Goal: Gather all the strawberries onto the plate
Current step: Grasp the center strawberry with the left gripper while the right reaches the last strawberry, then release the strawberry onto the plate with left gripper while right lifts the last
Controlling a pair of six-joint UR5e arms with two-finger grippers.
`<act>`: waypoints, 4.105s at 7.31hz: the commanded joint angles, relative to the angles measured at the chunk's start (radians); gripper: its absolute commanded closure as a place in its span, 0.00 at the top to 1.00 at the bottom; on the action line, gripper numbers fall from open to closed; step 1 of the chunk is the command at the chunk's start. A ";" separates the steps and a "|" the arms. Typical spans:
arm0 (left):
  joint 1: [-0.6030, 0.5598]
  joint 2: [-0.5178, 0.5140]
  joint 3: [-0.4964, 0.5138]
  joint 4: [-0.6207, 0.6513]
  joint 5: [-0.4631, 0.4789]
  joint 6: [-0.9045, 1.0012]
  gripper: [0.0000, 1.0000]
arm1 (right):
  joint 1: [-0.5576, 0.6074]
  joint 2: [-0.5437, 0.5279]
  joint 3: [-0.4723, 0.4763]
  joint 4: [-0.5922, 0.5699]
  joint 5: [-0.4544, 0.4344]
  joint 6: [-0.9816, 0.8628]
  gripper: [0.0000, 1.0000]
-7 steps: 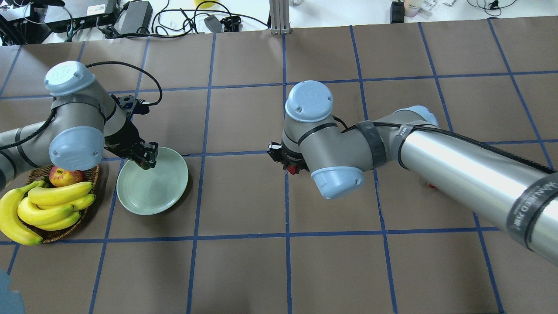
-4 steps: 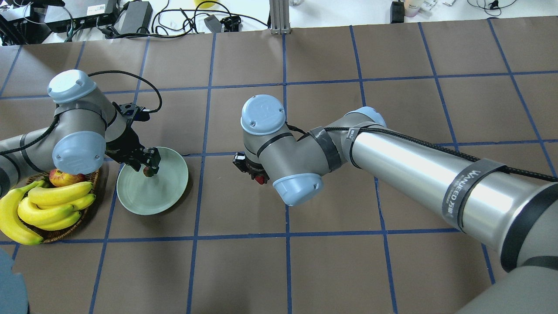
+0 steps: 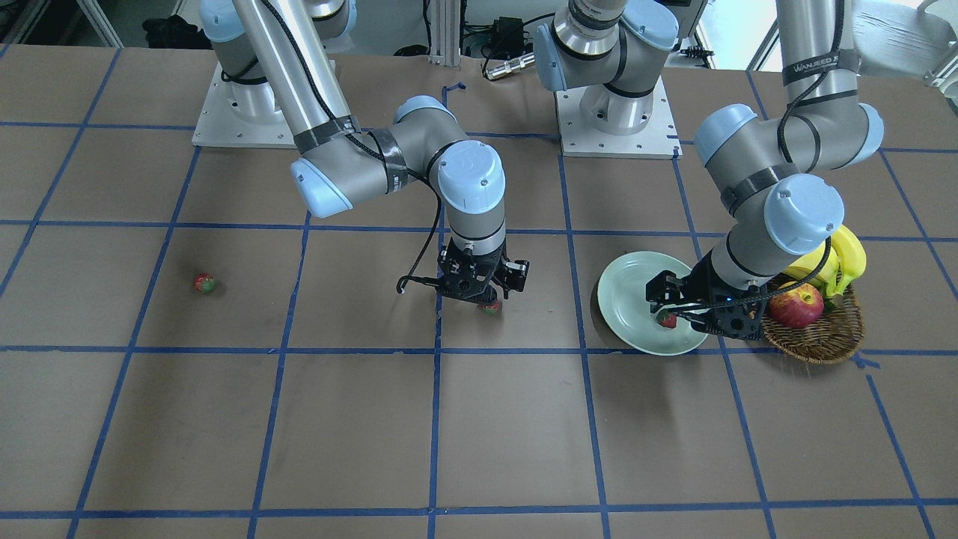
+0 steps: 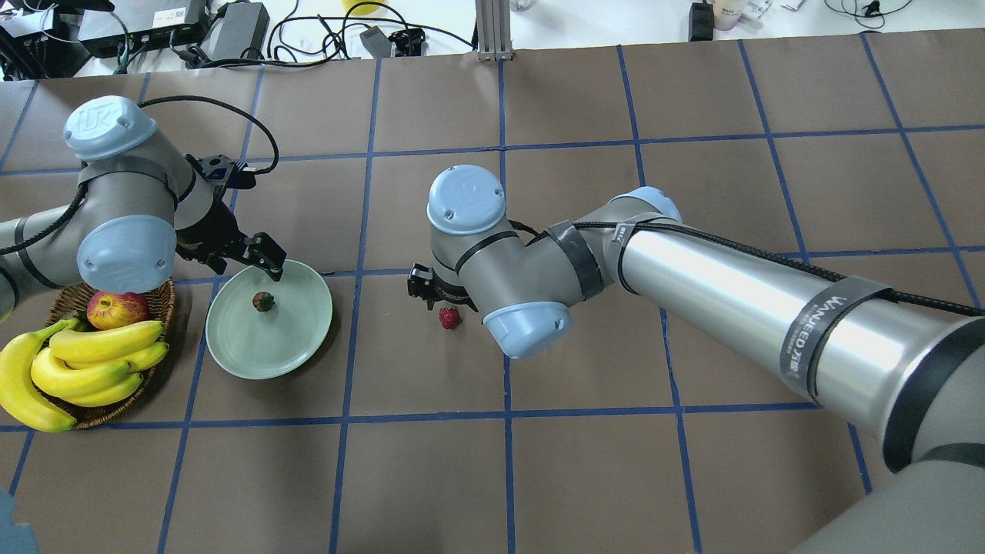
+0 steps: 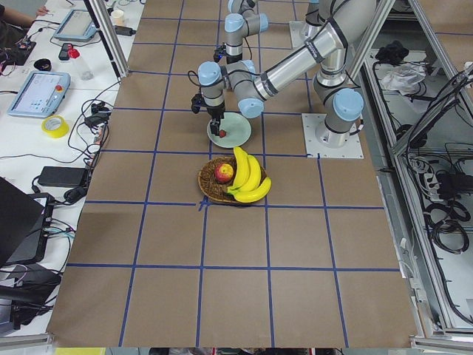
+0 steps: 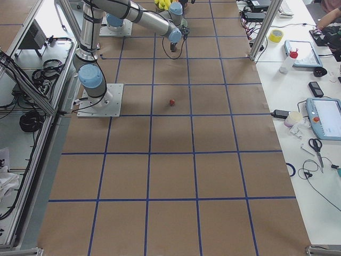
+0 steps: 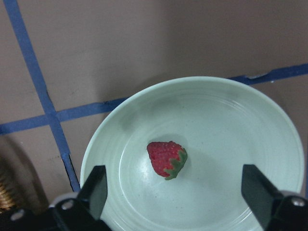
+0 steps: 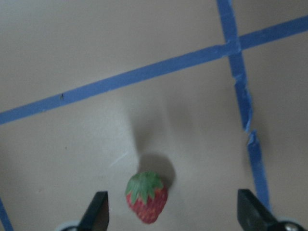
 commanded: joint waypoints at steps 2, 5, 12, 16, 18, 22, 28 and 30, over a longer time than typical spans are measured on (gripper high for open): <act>-0.207 0.048 0.008 -0.013 -0.011 -0.292 1.00 | -0.250 -0.190 0.088 0.111 -0.005 -0.303 1.00; -0.488 -0.001 0.000 0.041 -0.011 -0.621 0.98 | -0.401 -0.235 0.115 0.161 -0.120 -0.567 1.00; -0.532 -0.147 -0.067 0.280 -0.081 -0.660 0.55 | -0.807 -0.272 0.335 0.116 -0.127 -1.175 0.96; -0.533 -0.145 -0.077 0.274 -0.078 -0.658 0.00 | -0.811 -0.246 0.463 -0.119 -0.105 -1.229 0.90; -0.488 -0.046 0.015 0.137 -0.020 -0.602 0.00 | -0.811 -0.241 0.463 -0.118 -0.117 -1.234 0.66; -0.148 0.040 0.020 -0.065 -0.014 -0.234 0.00 | -0.811 -0.243 0.460 -0.110 -0.124 -1.231 0.12; 0.019 -0.024 -0.110 0.058 -0.017 -0.054 0.45 | -0.363 -0.244 0.332 0.005 -0.104 -0.524 0.12; 0.016 -0.021 -0.109 0.059 -0.028 -0.065 0.88 | -0.163 -0.157 0.189 0.068 -0.046 -0.209 0.13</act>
